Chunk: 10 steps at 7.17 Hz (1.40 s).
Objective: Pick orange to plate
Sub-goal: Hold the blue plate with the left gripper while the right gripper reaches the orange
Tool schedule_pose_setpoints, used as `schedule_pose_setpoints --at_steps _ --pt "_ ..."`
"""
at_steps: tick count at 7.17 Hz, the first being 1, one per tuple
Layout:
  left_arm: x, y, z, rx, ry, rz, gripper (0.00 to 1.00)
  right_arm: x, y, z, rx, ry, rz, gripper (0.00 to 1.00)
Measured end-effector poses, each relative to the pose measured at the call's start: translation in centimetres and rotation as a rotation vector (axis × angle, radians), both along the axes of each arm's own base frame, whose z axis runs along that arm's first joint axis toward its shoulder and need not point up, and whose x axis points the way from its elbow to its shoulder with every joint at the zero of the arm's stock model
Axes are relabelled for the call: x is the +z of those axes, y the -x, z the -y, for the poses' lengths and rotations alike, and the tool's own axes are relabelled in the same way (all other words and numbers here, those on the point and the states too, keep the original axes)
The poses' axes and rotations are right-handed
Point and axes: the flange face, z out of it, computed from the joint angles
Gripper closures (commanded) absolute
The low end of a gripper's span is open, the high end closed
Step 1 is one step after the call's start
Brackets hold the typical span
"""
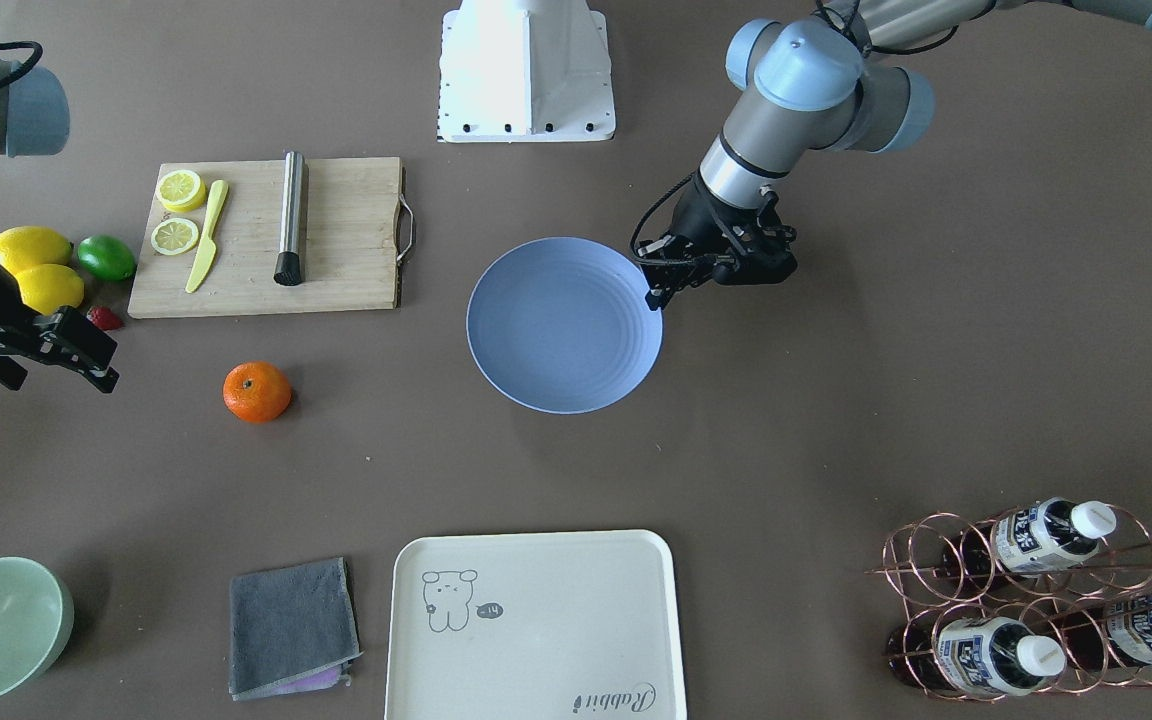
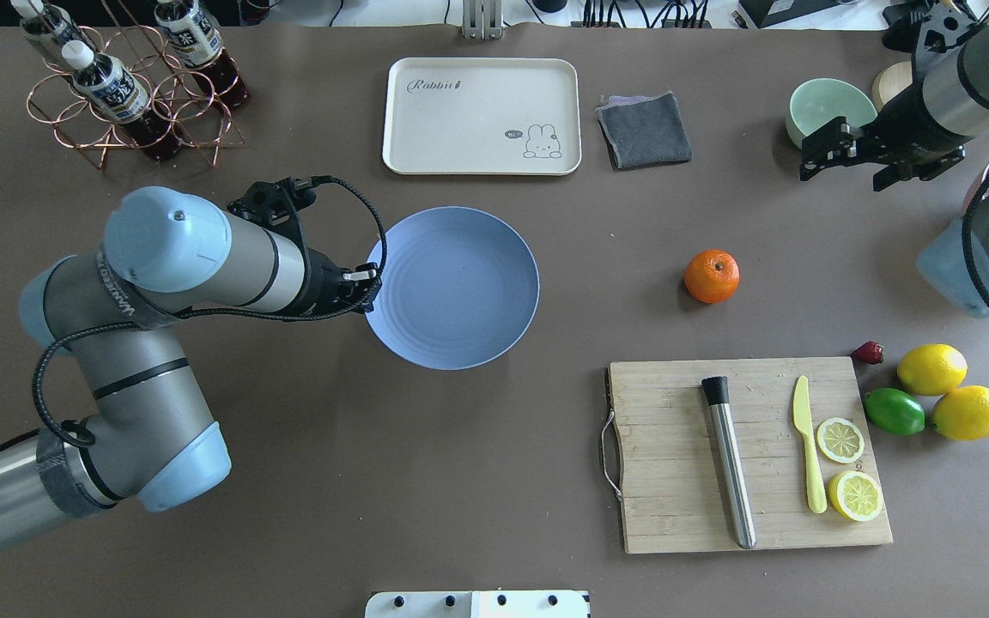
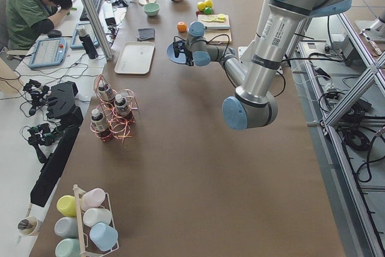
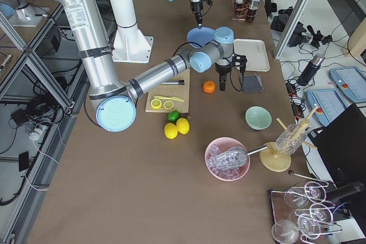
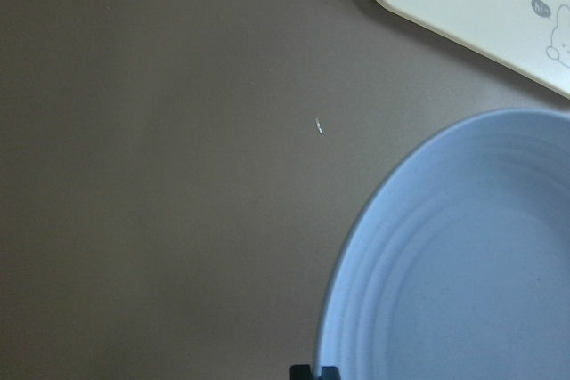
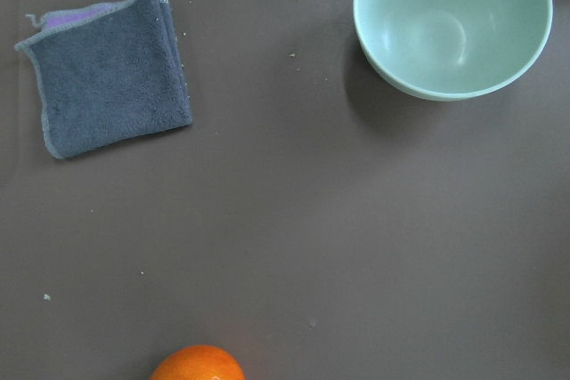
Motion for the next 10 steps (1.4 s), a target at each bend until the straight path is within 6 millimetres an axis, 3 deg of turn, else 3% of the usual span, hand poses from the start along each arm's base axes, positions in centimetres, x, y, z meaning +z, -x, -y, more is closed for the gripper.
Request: schedule_pose_setpoints --at_steps 2,5,6,10 --pt "0.9 -4.3 -1.3 -0.017 -0.019 0.066 1.00 -0.5 3.3 -0.7 -0.003 0.007 -0.013 0.00" --pt "0.0 -6.5 -2.8 0.005 -0.031 0.065 1.00 -0.7 5.1 -1.2 -0.001 0.013 -0.024 0.00" --pt "-0.4 -6.6 -2.9 0.007 -0.034 0.058 0.01 -0.7 5.5 -1.3 -0.001 0.011 -0.029 0.00" --pt "-1.2 -4.5 -0.3 -0.033 -0.039 0.044 0.02 0.3 8.0 -1.8 -0.019 -0.024 -0.034 0.00"
